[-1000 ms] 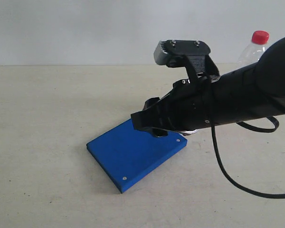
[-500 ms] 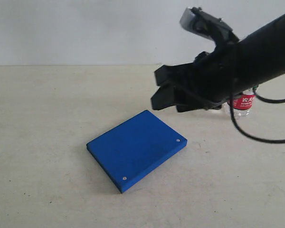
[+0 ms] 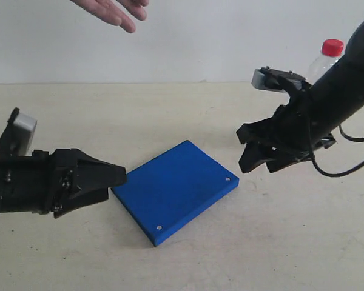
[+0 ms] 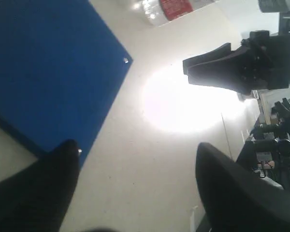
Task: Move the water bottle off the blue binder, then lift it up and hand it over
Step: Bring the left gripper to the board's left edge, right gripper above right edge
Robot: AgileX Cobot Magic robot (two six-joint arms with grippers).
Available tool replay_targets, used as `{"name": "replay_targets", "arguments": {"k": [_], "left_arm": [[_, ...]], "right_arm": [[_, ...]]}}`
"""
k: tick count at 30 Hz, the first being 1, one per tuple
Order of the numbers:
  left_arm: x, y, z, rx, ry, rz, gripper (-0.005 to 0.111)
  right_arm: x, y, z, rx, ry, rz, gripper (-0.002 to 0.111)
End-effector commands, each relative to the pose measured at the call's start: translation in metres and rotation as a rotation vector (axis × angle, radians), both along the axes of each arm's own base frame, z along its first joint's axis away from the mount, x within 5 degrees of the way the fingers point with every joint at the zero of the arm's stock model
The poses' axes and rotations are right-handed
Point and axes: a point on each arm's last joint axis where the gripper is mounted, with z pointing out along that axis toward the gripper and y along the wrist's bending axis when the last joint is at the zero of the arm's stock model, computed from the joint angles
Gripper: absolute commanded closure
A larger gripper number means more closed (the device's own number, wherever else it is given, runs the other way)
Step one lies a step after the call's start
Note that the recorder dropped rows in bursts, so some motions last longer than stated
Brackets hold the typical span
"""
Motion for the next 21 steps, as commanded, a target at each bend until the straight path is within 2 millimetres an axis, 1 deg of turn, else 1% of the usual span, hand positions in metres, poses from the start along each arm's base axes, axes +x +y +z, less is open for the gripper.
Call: {"name": "replay_targets", "arguments": {"k": [1, 3, 4, 6, 11, 14, 18, 19, 21], "left_arm": [[0.005, 0.000, -0.020, 0.008, 0.099, 0.033, 0.043], [0.005, 0.001, -0.025, 0.021, 0.118, 0.042, 0.043], [0.006, 0.002, -0.028, 0.042, 0.122, 0.050, 0.043], [0.007, 0.003, -0.033, 0.070, 0.099, 0.035, 0.043], [0.008, 0.003, -0.034, 0.079, 0.079, 0.041, 0.043], [0.015, 0.006, -0.031, 0.081, 0.021, 0.101, 0.043], [0.017, 0.007, -0.030, 0.078, 0.004, 0.127, 0.043], [0.016, 0.007, -0.031, 0.086, 0.006, 0.120, 0.043], [0.014, 0.009, -0.035, 0.157, 0.007, 0.088, 0.043]], "right_arm": [[0.027, 0.012, -0.024, 0.050, 0.150, 0.041, 0.057], [0.042, 0.017, -0.021, 0.065, 0.140, 0.068, 0.057], [0.049, 0.018, -0.017, 0.060, 0.107, 0.069, 0.057], [0.060, 0.017, -0.016, 0.046, 0.020, 0.030, 0.057], [0.068, 0.017, -0.027, 0.050, 0.011, -0.006, 0.057], [0.074, 0.025, -0.040, 0.115, 0.095, -0.004, 0.057], [0.079, 0.029, -0.049, 0.122, 0.123, 0.035, 0.057], [0.081, 0.029, -0.048, 0.124, 0.122, 0.038, 0.057], [0.084, 0.030, -0.050, 0.123, 0.118, 0.040, 0.057]]}}
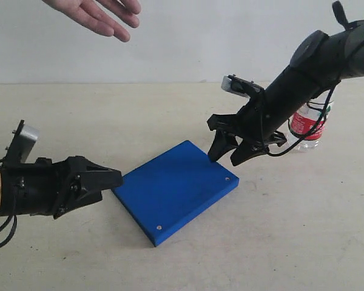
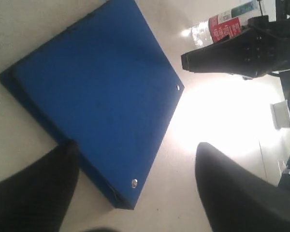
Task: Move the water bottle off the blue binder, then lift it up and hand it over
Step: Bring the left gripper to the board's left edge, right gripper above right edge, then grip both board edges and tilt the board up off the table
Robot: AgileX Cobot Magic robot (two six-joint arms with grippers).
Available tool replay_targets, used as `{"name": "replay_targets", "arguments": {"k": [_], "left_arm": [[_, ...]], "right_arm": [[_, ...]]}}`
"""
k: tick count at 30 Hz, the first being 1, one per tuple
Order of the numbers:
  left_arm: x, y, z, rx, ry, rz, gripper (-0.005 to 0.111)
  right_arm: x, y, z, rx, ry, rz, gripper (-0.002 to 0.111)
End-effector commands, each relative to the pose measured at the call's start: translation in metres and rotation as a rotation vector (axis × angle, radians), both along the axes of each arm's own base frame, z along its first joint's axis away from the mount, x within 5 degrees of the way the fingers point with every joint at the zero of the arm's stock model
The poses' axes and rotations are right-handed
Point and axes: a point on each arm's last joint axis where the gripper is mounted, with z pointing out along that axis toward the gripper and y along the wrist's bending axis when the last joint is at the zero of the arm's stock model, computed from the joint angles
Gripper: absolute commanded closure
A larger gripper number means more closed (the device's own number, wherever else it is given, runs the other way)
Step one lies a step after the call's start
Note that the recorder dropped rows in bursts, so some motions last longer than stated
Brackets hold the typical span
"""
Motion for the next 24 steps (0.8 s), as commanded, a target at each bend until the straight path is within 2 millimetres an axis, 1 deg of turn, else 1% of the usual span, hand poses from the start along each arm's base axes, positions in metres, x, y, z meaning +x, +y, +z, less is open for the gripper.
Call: {"name": "replay_targets", "arguments": {"k": [1, 5, 6, 7, 10, 13, 15, 16, 19, 21, 24], "left_arm": [[-0.001, 0.002, -0.008, 0.114, 0.014, -0.023, 0.043], [-0.001, 0.003, -0.009, 0.120, 0.024, -0.010, 0.043], [-0.001, 0.003, -0.011, 0.121, 0.031, -0.010, 0.043], [0.001, 0.003, -0.018, 0.123, 0.057, -0.018, 0.043], [0.004, 0.001, -0.029, 0.072, 0.107, -0.017, 0.043], [0.008, -0.004, -0.036, -0.019, 0.121, -0.035, 0.043], [0.013, -0.008, -0.042, -0.080, 0.123, -0.053, 0.043], [0.016, -0.009, -0.045, -0.099, 0.124, -0.059, 0.043], [0.021, -0.011, -0.048, -0.131, 0.118, -0.068, 0.043], [0.024, -0.013, -0.045, -0.180, 0.092, -0.083, 0.043], [0.030, -0.018, -0.034, -0.296, 0.020, -0.121, 0.043]], "right_arm": [[0.006, -0.003, 0.000, -0.011, -0.014, 0.025, 0.057], [0.007, -0.006, -0.004, -0.057, -0.030, 0.043, 0.057], [0.007, -0.006, -0.006, -0.058, -0.025, 0.043, 0.057], [0.006, -0.006, -0.013, -0.059, -0.001, 0.047, 0.057], [0.003, -0.005, -0.018, -0.051, 0.049, 0.059, 0.057], [0.000, -0.004, -0.019, -0.039, 0.083, 0.079, 0.057], [-0.004, -0.001, -0.017, 0.010, 0.100, 0.133, 0.057], [-0.009, 0.004, -0.013, 0.078, 0.122, 0.185, 0.057], [-0.014, 0.013, -0.003, 0.232, 0.132, 0.248, 0.057], [-0.011, 0.019, 0.002, 0.318, 0.096, 0.239, 0.057], [-0.010, 0.021, 0.006, 0.353, 0.102, 0.206, 0.057]]}}
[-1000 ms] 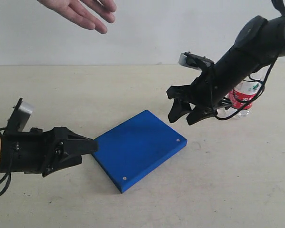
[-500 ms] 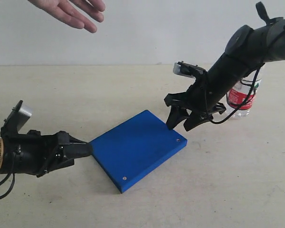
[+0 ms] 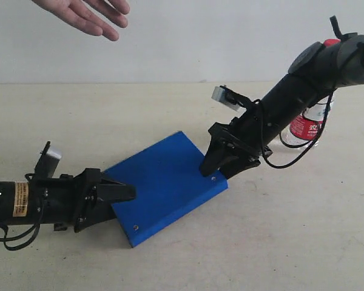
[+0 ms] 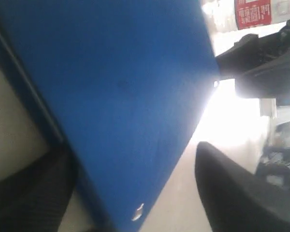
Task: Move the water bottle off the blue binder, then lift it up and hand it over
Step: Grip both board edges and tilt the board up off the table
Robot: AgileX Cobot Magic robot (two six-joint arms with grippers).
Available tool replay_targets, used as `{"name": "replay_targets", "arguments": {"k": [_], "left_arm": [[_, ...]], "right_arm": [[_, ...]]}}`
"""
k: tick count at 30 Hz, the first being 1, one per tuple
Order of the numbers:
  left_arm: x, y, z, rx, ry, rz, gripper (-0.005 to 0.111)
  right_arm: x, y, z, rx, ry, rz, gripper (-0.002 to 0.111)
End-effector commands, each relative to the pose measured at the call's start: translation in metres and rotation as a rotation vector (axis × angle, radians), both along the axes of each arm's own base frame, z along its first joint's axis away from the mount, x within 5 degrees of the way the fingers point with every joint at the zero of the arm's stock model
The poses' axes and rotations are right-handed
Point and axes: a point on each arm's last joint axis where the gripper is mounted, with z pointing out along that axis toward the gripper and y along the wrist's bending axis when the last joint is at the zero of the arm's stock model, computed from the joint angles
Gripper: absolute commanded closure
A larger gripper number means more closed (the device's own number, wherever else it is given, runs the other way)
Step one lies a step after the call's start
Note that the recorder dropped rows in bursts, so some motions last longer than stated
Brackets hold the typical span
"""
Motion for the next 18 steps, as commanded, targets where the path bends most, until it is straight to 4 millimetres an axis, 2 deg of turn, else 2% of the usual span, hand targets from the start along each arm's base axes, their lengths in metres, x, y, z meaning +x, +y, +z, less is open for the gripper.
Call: {"name": "replay_targets", "arguments": {"k": [1, 8, 10, 14, 18], "left_arm": [[0.008, -0.010, 0.019, -0.192, -0.110, -0.046, 0.043], [0.011, -0.011, 0.023, -0.188, -0.131, -0.072, 0.046], [0.008, -0.012, 0.021, -0.182, -0.123, -0.105, 0.057], [0.003, -0.014, 0.019, -0.167, -0.118, -0.181, 0.098], [0.004, -0.012, 0.020, -0.163, -0.131, -0.167, 0.102]], "right_arm": [[0.000, 0.012, 0.015, 0.152, 0.030, -0.039, 0.057], [-0.001, 0.011, 0.014, 0.127, 0.036, -0.031, 0.057], [-0.001, 0.011, 0.014, 0.127, 0.036, -0.031, 0.057], [-0.001, 0.011, 0.014, 0.127, 0.036, -0.031, 0.057], [-0.003, 0.008, 0.020, 0.098, 0.006, -0.005, 0.057]]}}
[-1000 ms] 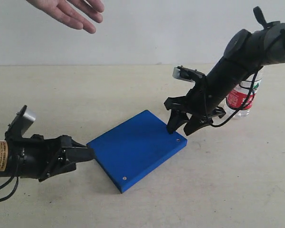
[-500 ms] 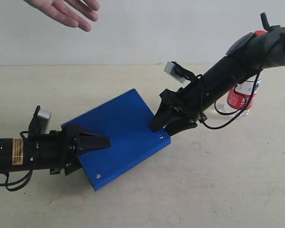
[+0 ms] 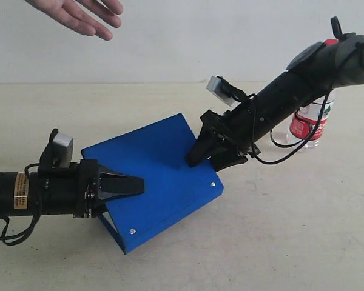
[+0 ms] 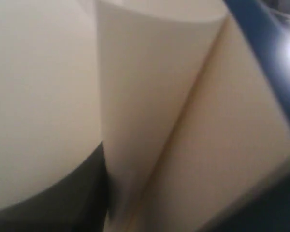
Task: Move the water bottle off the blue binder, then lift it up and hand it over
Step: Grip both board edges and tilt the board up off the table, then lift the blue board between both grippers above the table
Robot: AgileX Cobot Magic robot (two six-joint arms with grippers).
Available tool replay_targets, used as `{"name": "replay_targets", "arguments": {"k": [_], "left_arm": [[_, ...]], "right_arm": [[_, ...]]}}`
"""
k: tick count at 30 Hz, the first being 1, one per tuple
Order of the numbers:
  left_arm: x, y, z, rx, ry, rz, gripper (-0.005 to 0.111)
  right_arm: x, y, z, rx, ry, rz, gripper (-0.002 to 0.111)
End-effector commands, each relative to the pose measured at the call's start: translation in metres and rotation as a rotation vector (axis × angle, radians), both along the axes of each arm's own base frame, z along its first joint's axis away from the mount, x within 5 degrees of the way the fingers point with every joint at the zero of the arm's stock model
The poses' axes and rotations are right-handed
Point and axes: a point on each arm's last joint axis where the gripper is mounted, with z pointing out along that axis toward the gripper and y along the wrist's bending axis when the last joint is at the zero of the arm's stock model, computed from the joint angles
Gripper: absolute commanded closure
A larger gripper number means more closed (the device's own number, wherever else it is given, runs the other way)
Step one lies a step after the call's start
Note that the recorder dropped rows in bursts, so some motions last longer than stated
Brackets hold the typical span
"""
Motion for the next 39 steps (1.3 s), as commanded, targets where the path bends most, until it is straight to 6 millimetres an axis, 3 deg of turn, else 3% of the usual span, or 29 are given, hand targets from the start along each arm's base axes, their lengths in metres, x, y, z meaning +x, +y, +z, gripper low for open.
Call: {"name": "replay_targets", "arguments": {"k": [1, 5, 10, 14, 19, 26, 35, 39], "left_arm": [[0.002, 0.001, 0.003, -0.017, -0.018, 0.009, 0.102], [0.011, 0.014, 0.004, -0.033, -0.026, 0.130, 0.102], [0.022, 0.031, 0.007, -0.062, -0.029, 0.286, 0.102], [0.023, 0.030, 0.007, -0.065, -0.029, 0.294, 0.102], [0.025, 0.030, 0.007, -0.086, -0.010, 0.332, 0.102], [0.023, 0.017, 0.008, -0.089, -0.008, 0.297, 0.102], [0.022, -0.001, 0.008, -0.113, 0.018, 0.279, 0.102], [0.023, -0.001, 0.009, -0.134, 0.043, 0.303, 0.102]], "right_arm": [[-0.003, -0.004, 0.016, -0.035, -0.055, 0.053, 0.057], [-0.002, -0.028, 0.042, -0.127, -0.144, 0.063, 0.057], [0.002, -0.067, 0.070, -0.151, -0.069, -0.168, 0.057], [-0.006, -0.078, 0.065, -0.082, 0.045, -0.283, 0.057], [-0.033, -0.063, 0.026, 0.091, 0.197, -0.305, 0.057], [-0.038, -0.040, -0.008, 0.343, 0.228, -0.406, 0.057], [-0.056, 0.021, -0.023, 0.377, 0.186, -0.286, 0.057], [-0.055, 0.026, -0.025, 0.352, 0.153, -0.290, 0.052]]}}
